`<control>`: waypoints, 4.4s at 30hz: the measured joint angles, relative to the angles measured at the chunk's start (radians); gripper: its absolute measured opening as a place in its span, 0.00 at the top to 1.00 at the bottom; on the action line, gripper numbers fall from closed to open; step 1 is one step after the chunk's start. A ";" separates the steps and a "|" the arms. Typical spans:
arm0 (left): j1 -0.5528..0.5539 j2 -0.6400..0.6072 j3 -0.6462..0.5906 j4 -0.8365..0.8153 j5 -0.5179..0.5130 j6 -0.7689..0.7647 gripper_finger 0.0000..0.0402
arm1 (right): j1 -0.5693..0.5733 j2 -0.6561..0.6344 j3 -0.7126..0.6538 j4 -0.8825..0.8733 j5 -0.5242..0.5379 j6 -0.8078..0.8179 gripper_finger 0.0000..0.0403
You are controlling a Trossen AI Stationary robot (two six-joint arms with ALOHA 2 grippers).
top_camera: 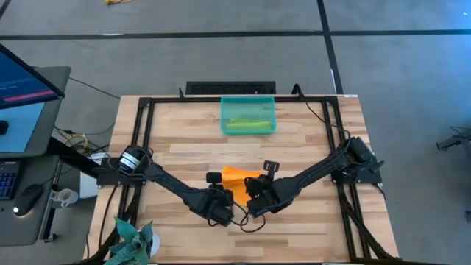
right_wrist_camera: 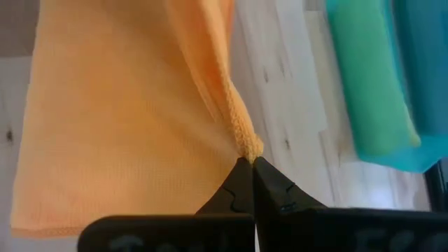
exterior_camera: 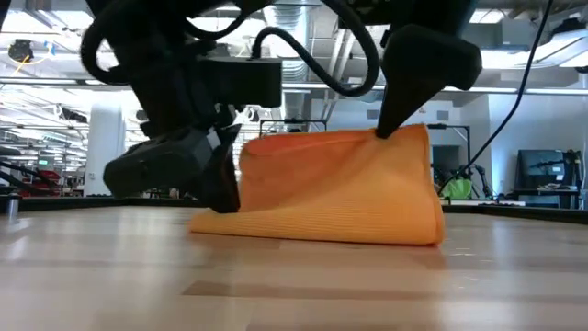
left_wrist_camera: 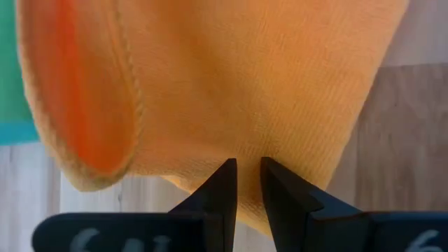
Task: Roll microfiber towels into tight, uniform cylinder then place into a basket
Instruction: Fold the yellow microfiber towel
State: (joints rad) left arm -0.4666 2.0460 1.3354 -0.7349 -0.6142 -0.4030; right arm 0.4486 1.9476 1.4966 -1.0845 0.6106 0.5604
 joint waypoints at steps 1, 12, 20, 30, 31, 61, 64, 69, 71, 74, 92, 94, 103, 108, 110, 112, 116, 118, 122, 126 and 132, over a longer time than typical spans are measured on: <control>-0.005 0.000 0.000 -0.009 0.000 -0.016 0.86 | -0.005 0.000 0.000 -0.003 0.004 0.010 0.98; -0.048 0.000 0.024 -0.019 -0.111 -0.013 0.87 | -0.072 0.005 0.000 0.018 -0.143 0.051 0.98; -0.038 0.000 0.036 0.010 -0.147 0.021 0.87 | -0.093 0.005 0.000 0.029 -0.161 0.069 0.98; 0.021 0.000 -0.060 0.215 0.002 0.092 0.87 | -0.098 0.005 0.000 0.032 -0.181 0.071 0.89; 0.022 0.000 -0.062 0.218 0.002 0.091 0.87 | -0.098 0.005 0.000 0.032 -0.181 0.071 0.87; -0.084 -0.234 -0.064 -0.116 -0.230 -0.138 0.87 | 0.098 -0.227 -0.057 -0.112 0.094 0.200 0.54; -0.109 -0.283 -0.064 -0.198 -0.276 -0.212 0.87 | 0.151 -0.228 -0.141 -0.054 0.107 0.255 0.56; -0.132 -0.297 -0.066 -0.234 -0.335 -0.322 0.87 | 0.208 -0.228 -0.277 0.095 0.125 0.303 0.59; -0.122 -0.295 -0.090 -0.155 -0.340 -0.326 0.87 | 0.217 -0.228 -0.308 0.144 0.124 0.279 0.60; -0.074 -0.292 -0.131 0.002 -0.268 -0.232 0.87 | 0.217 -0.228 -0.312 0.172 0.125 0.247 0.61; 0.210 -0.296 -0.221 0.410 0.215 0.026 0.87 | 0.213 -0.437 -0.311 0.207 0.333 0.123 0.68; 0.234 -0.296 -0.261 0.513 0.316 0.055 0.87 | 0.220 -0.423 -0.310 0.209 0.334 0.122 0.68; 0.295 -0.296 -0.367 0.633 0.572 0.020 0.87 | 0.202 -0.374 -0.310 0.206 0.330 0.086 0.68; 0.302 -0.296 -0.378 0.517 0.616 -0.056 0.87 | 0.178 -0.372 -0.311 0.207 0.329 0.086 0.68; 0.296 -0.295 -0.378 0.447 0.598 -0.078 0.87 | 0.168 -0.371 -0.311 0.207 0.328 0.086 0.68; 0.291 -0.294 -0.378 0.402 0.563 -0.092 0.87 | 0.157 -0.372 -0.311 0.207 0.325 0.086 0.68; 0.290 -0.294 -0.378 0.386 0.537 -0.093 0.87 | 0.134 -0.372 -0.311 0.215 0.284 0.086 0.68; 0.294 -0.294 -0.378 0.386 0.523 -0.092 0.87 | 0.123 -0.372 -0.311 0.223 0.267 0.086 0.69; 0.301 -0.294 -0.378 0.374 0.411 -0.024 0.87 | 0.107 -0.372 -0.311 0.235 0.251 0.086 0.69; 0.301 -0.294 -0.378 0.357 0.178 0.051 0.87 | 0.098 -0.372 -0.311 0.234 0.251 0.086 0.68; 0.292 -0.293 -0.350 0.370 -0.008 0.053 0.87 | 0.098 -0.372 -0.311 0.234 0.250 0.084 0.68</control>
State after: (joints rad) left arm -0.1742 1.7531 0.9851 -0.3645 -0.6217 -0.3505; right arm 0.5470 1.5757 1.1854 -0.8505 0.8608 0.6445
